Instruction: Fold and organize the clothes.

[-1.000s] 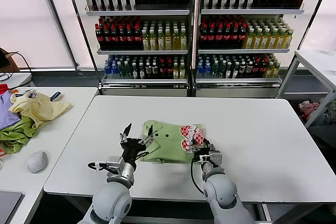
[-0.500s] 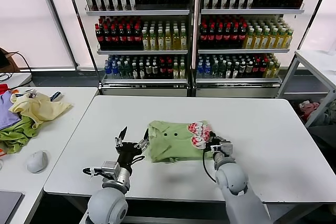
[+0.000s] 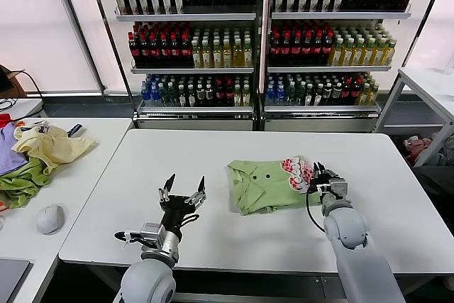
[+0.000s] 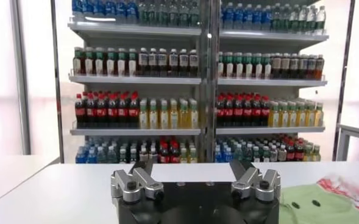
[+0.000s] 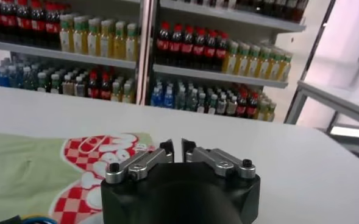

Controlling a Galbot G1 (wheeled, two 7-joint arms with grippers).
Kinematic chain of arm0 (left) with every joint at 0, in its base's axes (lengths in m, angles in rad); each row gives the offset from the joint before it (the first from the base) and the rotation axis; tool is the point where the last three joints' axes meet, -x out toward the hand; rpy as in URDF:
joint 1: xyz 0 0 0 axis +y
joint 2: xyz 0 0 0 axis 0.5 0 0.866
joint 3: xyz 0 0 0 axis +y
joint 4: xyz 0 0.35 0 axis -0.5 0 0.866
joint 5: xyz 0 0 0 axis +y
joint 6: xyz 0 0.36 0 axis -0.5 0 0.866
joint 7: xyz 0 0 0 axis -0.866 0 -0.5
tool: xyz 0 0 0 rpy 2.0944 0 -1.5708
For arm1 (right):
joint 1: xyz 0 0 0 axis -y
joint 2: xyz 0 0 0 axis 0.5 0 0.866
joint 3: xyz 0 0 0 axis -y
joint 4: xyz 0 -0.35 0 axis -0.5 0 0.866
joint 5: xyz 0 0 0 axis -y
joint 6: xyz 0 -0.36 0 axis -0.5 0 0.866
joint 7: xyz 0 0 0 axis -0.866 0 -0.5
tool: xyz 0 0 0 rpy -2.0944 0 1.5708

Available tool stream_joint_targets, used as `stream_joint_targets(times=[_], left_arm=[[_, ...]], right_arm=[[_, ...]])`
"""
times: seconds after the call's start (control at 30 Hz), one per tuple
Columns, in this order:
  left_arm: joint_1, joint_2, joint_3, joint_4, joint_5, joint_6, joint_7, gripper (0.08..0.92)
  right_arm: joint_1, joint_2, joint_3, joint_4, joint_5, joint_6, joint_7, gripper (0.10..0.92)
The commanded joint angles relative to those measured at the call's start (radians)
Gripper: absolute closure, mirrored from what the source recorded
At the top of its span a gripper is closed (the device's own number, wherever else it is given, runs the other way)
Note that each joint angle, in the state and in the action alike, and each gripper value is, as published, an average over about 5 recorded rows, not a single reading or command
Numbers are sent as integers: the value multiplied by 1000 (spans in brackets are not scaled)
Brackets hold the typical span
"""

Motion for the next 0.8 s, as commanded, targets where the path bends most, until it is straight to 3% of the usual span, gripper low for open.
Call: stream_joint_targets(times=[0.03, 0.33, 0.63, 0.8], left_arm=[[26, -11, 10, -22, 33, -7, 1, 177], [52, -26, 16, -55, 44, -12, 2, 177], [86, -44, 26, -88, 69, -13, 6, 177], [114, -51, 30, -108, 85, -10, 8, 177]], right_arm=[[-213, -16, 114, 199, -23, 219, -19, 753], [-483, 12, 205, 475, 43, 255, -16, 494], [-625, 33, 240, 554, 12, 284, -71, 246], [-633, 42, 237, 559, 4, 295, -66, 205]])
